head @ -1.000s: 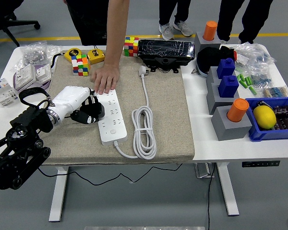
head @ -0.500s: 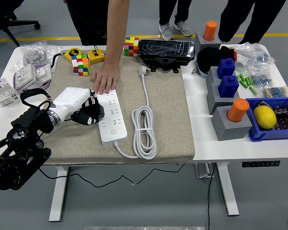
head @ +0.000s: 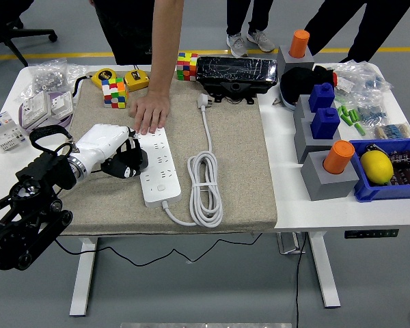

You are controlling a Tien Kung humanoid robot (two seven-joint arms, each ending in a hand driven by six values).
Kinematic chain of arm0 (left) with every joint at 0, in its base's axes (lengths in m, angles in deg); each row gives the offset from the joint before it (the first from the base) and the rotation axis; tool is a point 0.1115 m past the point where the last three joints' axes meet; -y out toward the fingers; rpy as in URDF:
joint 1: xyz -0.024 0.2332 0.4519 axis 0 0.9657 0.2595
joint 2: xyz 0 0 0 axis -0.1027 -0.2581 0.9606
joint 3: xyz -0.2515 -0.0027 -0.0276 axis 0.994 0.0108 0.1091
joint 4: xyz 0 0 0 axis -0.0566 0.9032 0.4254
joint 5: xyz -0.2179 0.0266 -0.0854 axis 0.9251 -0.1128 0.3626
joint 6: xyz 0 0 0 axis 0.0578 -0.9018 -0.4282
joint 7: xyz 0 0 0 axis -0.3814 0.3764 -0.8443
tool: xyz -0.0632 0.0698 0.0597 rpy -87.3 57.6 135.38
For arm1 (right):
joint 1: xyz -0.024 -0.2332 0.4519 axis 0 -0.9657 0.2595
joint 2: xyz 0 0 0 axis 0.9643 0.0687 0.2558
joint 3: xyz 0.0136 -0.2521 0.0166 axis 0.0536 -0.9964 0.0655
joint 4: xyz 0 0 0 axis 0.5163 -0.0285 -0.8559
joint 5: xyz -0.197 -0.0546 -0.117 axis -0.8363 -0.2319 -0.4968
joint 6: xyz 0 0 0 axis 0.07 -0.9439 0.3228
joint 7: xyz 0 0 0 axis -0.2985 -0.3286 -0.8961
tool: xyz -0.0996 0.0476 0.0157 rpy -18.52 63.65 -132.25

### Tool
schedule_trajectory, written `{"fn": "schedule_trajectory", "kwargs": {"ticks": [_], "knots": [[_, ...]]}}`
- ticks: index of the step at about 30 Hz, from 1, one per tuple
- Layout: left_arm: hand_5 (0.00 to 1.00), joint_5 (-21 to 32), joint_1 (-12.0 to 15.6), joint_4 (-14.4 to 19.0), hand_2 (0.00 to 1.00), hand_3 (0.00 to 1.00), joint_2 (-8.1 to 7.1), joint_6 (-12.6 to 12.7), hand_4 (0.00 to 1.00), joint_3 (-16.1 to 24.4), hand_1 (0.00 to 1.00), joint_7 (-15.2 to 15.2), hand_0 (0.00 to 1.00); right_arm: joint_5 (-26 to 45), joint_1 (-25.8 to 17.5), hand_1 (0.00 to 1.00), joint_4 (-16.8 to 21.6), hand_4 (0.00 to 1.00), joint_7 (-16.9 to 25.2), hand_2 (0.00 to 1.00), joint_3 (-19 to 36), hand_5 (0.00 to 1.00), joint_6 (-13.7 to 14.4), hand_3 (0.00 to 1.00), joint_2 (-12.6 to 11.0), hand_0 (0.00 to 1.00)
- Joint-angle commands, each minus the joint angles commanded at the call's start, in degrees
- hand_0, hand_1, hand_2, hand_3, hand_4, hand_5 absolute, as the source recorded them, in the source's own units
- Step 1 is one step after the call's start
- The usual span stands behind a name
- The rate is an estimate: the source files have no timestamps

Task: Pick up the plug,place it near the board,insert it into the board,press the button

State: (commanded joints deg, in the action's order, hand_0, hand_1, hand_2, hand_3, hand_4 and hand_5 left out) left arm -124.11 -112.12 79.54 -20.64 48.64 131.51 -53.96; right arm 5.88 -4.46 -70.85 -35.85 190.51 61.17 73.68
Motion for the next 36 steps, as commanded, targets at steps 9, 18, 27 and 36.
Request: {"fn": "schedule_trajectory", "kwargs": {"ticks": [9, 18, 27, 36], "knots": [[0.002, 0.4, 0.2, -0.4, 0.500, 0.536, -0.04, 0.6, 0.782, -0.1, 0.498, -0.6, 0.360, -0.2, -0.2, 0.695, 0.0, 0.998, -0.1, 0.712, 0.2, 0.998, 0.0, 0.759, 0.0, 0.792], [0.002, 0.2, -0.2, -0.6, 0.590, 0.574, -0.12, 0.8, 0.854, 0.0, 0.590, -0.7, 0.427, -0.2, 0.0, 0.696, 0.0, 0.998, 0.0, 0.712, 0.2, 0.998, 0.0, 0.759, 0.0, 0.794], [0.002, -0.2, -0.3, -0.6, 0.622, 0.599, -0.22, 0.8, 0.882, -0.1, 0.667, -0.6, 0.474, 0.0, 0.0, 0.696, 0.0, 0.998, 0.0, 0.712, 0.2, 0.998, 0.0, 0.759, 0.0, 0.793], [0.002, -0.6, -0.4, -0.5, 0.636, 0.606, -0.30, 0.7, 0.877, -0.1, 0.689, -0.6, 0.498, 0.1, 0.0, 0.695, 0.0, 0.998, 0.1, 0.712, 0.1, 0.998, 0.0, 0.760, -0.1, 0.798]]}}
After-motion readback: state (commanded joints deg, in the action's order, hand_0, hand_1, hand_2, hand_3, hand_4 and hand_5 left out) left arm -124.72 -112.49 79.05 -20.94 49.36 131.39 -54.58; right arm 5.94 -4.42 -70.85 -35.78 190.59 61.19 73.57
